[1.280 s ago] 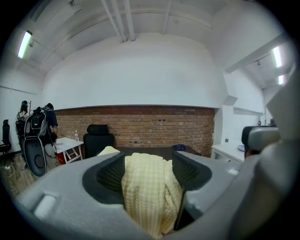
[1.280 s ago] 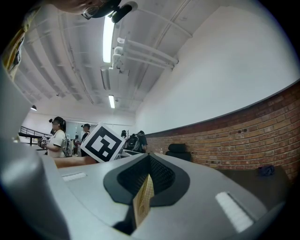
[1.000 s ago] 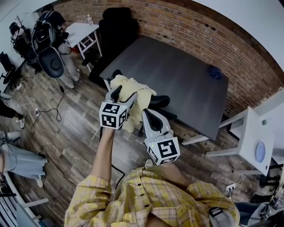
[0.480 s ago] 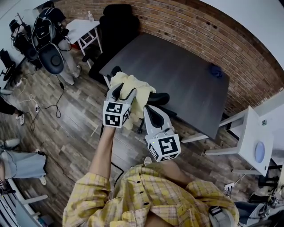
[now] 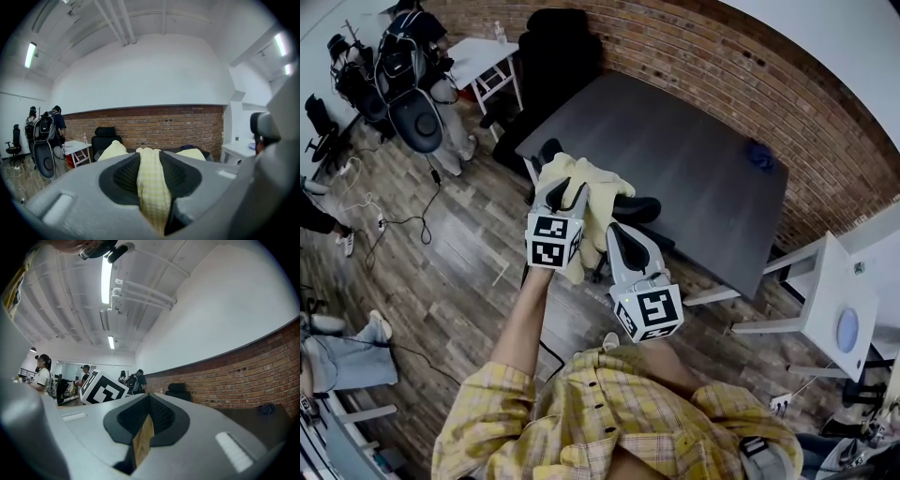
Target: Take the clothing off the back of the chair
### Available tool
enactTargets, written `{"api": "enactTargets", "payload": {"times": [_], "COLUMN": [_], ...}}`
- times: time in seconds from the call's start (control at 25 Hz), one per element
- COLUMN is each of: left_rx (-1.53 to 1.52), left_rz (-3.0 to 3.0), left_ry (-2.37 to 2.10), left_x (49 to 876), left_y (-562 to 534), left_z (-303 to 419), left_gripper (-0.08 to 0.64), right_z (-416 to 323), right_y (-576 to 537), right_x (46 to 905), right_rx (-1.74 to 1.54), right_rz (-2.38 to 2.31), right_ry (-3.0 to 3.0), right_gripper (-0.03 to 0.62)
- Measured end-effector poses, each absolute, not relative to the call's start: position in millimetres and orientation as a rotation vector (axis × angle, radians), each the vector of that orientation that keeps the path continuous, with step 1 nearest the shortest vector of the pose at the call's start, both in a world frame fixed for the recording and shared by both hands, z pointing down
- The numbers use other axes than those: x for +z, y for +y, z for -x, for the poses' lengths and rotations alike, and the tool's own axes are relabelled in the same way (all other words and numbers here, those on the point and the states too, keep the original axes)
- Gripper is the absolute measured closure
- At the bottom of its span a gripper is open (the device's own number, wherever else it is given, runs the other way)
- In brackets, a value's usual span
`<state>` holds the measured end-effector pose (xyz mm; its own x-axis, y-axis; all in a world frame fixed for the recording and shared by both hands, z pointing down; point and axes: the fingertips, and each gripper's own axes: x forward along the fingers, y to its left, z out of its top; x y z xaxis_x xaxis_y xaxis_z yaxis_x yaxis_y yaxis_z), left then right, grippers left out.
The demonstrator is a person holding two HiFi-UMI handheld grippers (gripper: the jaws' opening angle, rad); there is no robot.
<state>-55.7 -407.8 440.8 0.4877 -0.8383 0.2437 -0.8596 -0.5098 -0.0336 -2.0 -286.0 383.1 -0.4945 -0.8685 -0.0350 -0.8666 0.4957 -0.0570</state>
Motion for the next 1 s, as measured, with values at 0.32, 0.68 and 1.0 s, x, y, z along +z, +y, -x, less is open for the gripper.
{"api": "enactTargets", "payload": {"times": [0.32, 0.68, 1.0], "left_rx": [0.321, 0.281, 0.215], "left_rz": [-2.596, -2.568, -2.577], "left_ry": [-1.536, -1.548, -1.554], "left_x": [435, 423, 398], "left_y": [-408, -407, -398], "left_z": [61, 64, 69], "left_gripper": [0.460, 0.476, 0.476], "right_z": [0, -5, -3], "right_y": [-284, -284, -279], "right_x": [381, 379, 378], "right_rx": [-0.052, -0.056, -0.042], "right_rz": [1.558, 1.571, 1.557], "right_ry": [2.656, 2.638, 2.638], "right_gripper": [0.595, 0.595, 0.595]}}
